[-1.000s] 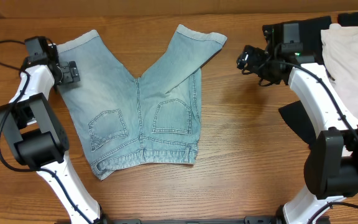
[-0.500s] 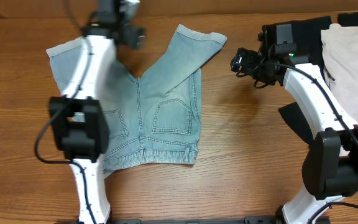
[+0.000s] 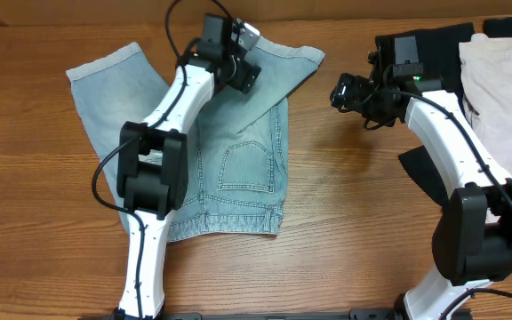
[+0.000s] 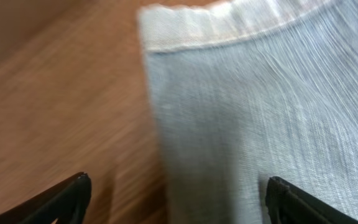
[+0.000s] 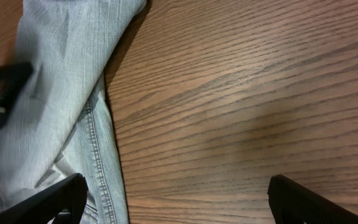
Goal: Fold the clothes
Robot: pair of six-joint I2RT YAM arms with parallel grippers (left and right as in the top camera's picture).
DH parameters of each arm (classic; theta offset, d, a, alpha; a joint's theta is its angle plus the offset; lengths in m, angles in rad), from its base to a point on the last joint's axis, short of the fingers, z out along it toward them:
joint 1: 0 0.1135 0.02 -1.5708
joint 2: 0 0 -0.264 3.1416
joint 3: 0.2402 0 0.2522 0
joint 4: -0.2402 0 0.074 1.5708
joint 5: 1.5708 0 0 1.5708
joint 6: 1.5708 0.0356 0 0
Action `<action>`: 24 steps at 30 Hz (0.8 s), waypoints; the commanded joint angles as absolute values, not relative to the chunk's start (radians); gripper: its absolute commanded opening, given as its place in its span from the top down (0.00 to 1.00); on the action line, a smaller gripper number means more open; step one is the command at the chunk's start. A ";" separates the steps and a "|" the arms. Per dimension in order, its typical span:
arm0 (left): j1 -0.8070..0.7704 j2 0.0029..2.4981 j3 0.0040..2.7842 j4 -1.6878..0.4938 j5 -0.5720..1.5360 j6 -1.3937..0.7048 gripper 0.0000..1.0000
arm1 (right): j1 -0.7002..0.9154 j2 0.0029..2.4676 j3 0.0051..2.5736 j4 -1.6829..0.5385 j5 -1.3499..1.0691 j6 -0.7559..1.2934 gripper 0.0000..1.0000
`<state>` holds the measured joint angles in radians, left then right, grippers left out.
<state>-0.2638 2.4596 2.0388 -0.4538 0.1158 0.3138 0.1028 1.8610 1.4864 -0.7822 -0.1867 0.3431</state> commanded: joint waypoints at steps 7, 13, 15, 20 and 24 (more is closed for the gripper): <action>-0.266 2.479 2.045 -0.487 0.184 0.287 0.62 | 0.100 1.865 1.497 -0.780 -0.181 0.340 0.04; -0.257 2.478 2.066 -0.471 0.178 0.197 0.96 | 0.100 1.865 1.497 -0.780 -0.181 0.339 0.03; -0.255 2.478 2.084 -0.475 0.177 0.186 0.96 | 0.100 1.865 1.497 -0.780 -0.181 0.340 0.03; -0.255 2.477 2.137 -0.531 0.170 0.186 0.96 | 0.100 1.865 1.497 -0.780 -0.181 0.340 0.03; -0.234 2.477 2.249 -0.640 0.015 0.167 0.96 | 0.100 1.865 1.497 -0.780 -0.181 0.340 0.03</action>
<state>-0.2592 2.4729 2.1357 -0.5842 0.1379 0.2070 0.1028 1.8610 1.4864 -0.7822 -0.1833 0.3428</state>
